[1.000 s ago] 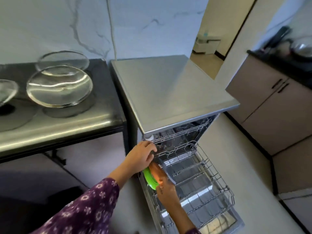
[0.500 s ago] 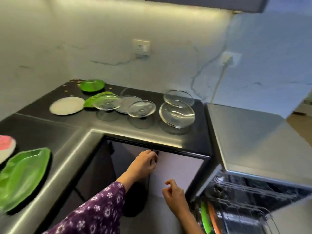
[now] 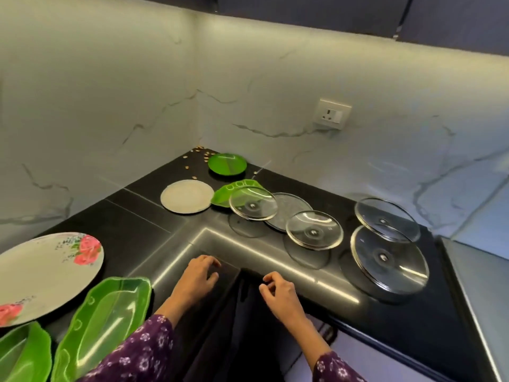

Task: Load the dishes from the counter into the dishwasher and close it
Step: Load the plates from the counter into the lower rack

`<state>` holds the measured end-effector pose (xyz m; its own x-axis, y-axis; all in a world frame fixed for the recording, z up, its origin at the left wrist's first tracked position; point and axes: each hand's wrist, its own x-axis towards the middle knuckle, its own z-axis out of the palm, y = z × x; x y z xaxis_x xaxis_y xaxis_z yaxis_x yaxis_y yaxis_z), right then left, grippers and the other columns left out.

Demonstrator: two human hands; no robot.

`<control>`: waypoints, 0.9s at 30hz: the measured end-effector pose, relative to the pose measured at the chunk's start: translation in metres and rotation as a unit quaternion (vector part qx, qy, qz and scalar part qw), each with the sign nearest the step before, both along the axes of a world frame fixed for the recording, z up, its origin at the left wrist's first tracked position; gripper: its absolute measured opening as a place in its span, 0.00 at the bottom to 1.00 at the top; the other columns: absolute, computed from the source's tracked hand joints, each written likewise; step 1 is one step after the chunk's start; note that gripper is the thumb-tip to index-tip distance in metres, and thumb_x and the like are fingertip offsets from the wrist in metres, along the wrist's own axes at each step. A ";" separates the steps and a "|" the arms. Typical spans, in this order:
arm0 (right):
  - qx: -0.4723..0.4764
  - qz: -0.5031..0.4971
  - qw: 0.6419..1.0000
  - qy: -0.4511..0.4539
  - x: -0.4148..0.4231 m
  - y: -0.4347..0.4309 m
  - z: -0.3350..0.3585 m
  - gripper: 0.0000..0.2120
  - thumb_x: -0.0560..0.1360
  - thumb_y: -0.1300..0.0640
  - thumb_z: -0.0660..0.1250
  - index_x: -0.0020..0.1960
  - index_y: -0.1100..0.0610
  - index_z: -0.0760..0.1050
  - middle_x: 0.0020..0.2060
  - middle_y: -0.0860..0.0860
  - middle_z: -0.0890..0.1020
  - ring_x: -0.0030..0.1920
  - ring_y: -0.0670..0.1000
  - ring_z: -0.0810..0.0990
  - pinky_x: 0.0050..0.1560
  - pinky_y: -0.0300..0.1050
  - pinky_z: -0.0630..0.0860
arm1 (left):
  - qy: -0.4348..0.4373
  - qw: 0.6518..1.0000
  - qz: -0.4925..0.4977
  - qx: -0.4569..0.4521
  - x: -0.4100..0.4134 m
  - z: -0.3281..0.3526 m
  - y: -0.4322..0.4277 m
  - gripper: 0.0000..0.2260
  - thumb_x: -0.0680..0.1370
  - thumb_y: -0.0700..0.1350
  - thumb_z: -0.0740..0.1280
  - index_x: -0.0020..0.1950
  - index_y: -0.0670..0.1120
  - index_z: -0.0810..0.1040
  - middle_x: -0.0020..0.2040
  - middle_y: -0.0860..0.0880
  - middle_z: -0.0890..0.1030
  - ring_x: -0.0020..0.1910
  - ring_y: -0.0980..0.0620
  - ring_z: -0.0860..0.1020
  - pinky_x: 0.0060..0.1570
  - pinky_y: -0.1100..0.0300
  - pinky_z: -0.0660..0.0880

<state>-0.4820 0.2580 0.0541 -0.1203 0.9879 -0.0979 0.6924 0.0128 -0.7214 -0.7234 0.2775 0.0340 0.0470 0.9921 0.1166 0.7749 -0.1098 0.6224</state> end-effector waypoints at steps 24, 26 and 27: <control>-0.028 0.130 0.989 -0.068 -0.242 0.265 -0.025 0.21 0.78 0.60 0.57 0.71 0.53 0.66 0.60 0.59 0.70 0.60 0.57 0.71 0.60 0.43 0.67 | 0.035 0.991 0.098 0.089 -0.097 -0.070 0.127 0.10 0.77 0.46 0.64 0.57 0.47 0.73 0.54 0.51 0.75 0.53 0.54 0.72 0.57 0.61 0.70; -0.024 0.130 0.985 -0.109 -0.250 0.272 -0.034 0.18 0.80 0.56 0.56 0.69 0.53 0.69 0.62 0.59 0.68 0.63 0.60 0.70 0.62 0.48 0.68 | 0.036 0.989 0.105 0.098 -0.097 -0.071 0.128 0.10 0.78 0.46 0.61 0.58 0.46 0.73 0.55 0.51 0.75 0.55 0.54 0.72 0.60 0.59 0.70; -0.014 0.119 0.985 -0.125 -0.253 0.273 -0.037 0.16 0.80 0.53 0.56 0.65 0.54 0.72 0.60 0.59 0.69 0.60 0.61 0.72 0.59 0.49 0.70 | 0.039 0.988 0.110 0.102 -0.097 -0.073 0.129 0.10 0.78 0.45 0.60 0.59 0.46 0.73 0.56 0.50 0.75 0.55 0.53 0.72 0.60 0.58 0.70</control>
